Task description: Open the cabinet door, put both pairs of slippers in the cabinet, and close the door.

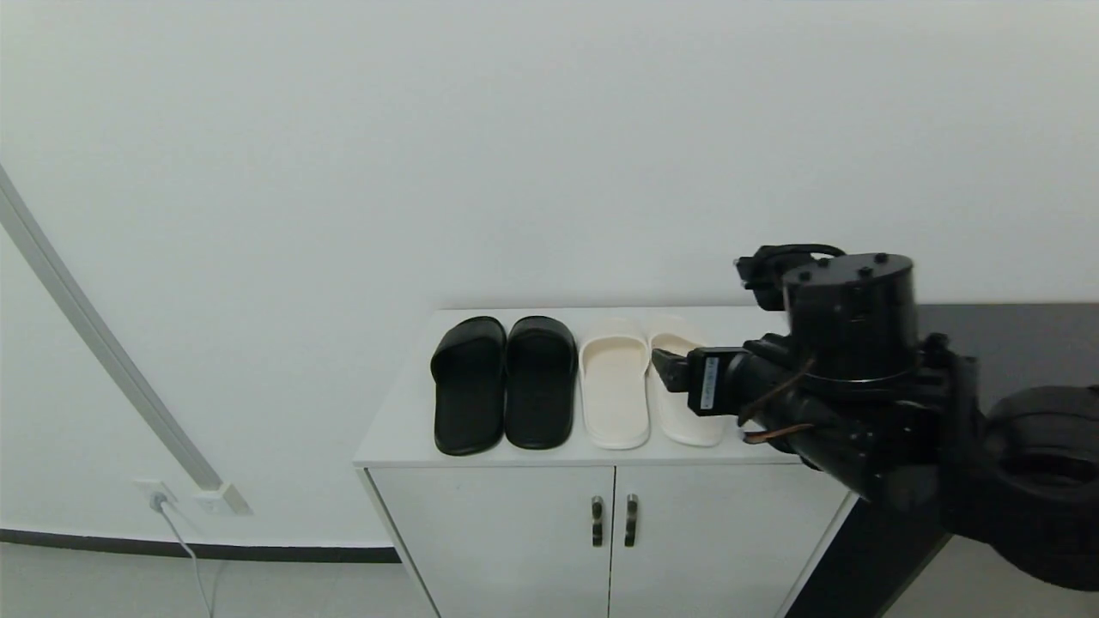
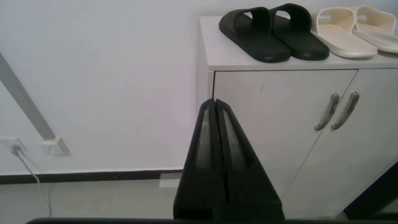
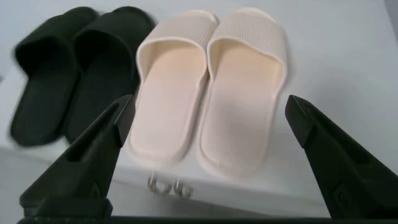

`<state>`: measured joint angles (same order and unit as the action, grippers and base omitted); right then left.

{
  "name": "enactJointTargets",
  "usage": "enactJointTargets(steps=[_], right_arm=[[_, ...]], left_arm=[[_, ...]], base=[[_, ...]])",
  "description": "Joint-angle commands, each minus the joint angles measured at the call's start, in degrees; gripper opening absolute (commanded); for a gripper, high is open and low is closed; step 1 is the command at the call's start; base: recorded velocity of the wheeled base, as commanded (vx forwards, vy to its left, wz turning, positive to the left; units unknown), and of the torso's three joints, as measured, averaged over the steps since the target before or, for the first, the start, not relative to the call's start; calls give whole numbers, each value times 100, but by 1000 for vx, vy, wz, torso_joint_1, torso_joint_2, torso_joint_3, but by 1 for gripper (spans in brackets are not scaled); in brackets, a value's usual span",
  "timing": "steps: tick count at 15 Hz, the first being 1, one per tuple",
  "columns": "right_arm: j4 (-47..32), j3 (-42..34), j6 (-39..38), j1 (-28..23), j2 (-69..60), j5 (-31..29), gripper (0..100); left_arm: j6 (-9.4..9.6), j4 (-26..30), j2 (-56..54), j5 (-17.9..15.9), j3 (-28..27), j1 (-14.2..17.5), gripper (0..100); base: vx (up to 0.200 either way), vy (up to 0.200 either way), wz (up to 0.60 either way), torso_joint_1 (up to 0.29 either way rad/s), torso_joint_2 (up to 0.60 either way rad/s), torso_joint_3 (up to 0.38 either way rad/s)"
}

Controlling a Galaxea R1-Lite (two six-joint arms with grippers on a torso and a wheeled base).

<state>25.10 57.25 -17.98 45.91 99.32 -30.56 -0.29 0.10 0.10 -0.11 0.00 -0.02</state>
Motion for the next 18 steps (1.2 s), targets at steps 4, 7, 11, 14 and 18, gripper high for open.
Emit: enactJointTargets(steps=[4, 7, 11, 14, 18], right_arm=[[118, 1184, -21, -73, 1687, -486, 100], [206, 1720, 32, -284, 2364, -486, 100], [250, 2458, 242, -451, 2962, -486, 100], [215, 3214, 304, -583, 3436, -486, 100], [250, 3521, 453, -653, 3621, -486, 100]], left_arm=[[3, -1, -1, -7, 0, 2, 0], [-6, -1, -1, -7, 0, 2, 0], [-6, -1, -1, -7, 0, 2, 0], [-59, -1, -1, 2, 0, 2, 0], [-85, -1, -1, -7, 0, 2, 0]], base=[[0, 0, 0, 0, 0, 0], [0, 0, 0, 0, 0, 0], [0, 0, 0, 0, 0, 0], [0, 0, 0, 0, 0, 0], [0, 0, 0, 0, 0, 0]])
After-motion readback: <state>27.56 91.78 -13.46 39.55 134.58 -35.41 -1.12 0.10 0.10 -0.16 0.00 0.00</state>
